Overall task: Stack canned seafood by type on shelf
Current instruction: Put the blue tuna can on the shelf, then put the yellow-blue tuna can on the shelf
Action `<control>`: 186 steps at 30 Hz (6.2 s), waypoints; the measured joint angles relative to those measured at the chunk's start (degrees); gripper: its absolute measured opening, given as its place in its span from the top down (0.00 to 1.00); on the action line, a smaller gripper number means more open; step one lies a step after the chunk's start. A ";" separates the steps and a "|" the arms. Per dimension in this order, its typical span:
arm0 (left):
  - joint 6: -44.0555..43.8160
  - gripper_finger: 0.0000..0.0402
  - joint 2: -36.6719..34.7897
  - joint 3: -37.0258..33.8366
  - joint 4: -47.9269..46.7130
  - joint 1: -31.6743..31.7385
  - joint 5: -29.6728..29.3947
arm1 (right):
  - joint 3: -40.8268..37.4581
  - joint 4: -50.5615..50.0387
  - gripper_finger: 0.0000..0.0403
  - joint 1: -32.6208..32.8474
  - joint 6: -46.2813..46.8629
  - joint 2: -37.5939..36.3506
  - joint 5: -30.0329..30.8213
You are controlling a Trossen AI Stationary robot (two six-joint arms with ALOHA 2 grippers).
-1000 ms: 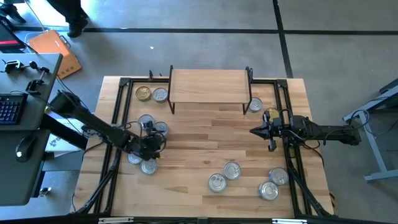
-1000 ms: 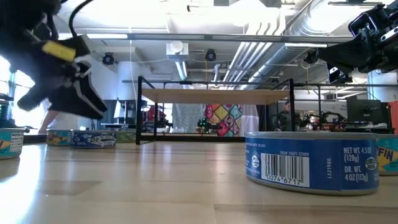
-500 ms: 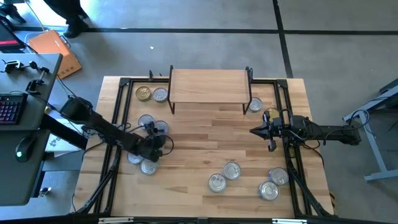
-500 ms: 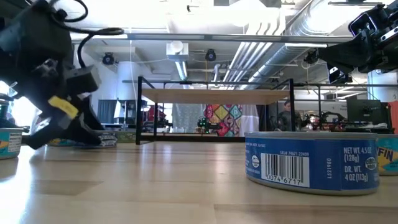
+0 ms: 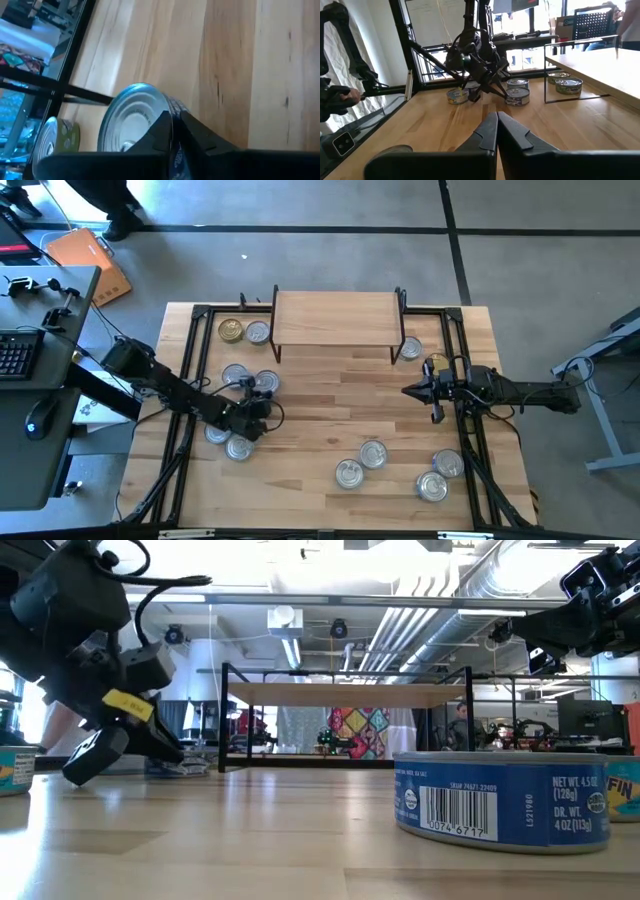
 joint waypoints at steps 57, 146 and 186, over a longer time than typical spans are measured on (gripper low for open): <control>11.26 0.63 0.24 4.71 11.97 2.88 8.29 | 0.00 0.02 1.00 -0.02 0.00 0.00 -0.02; 53.48 1.00 -4.97 32.87 -0.91 62.69 61.54 | 0.00 0.02 1.00 0.00 -0.07 -0.02 -0.02; 39.50 0.74 -17.91 32.52 -8.77 56.90 46.72 | 0.00 0.00 1.00 -0.02 -0.01 -0.02 -0.02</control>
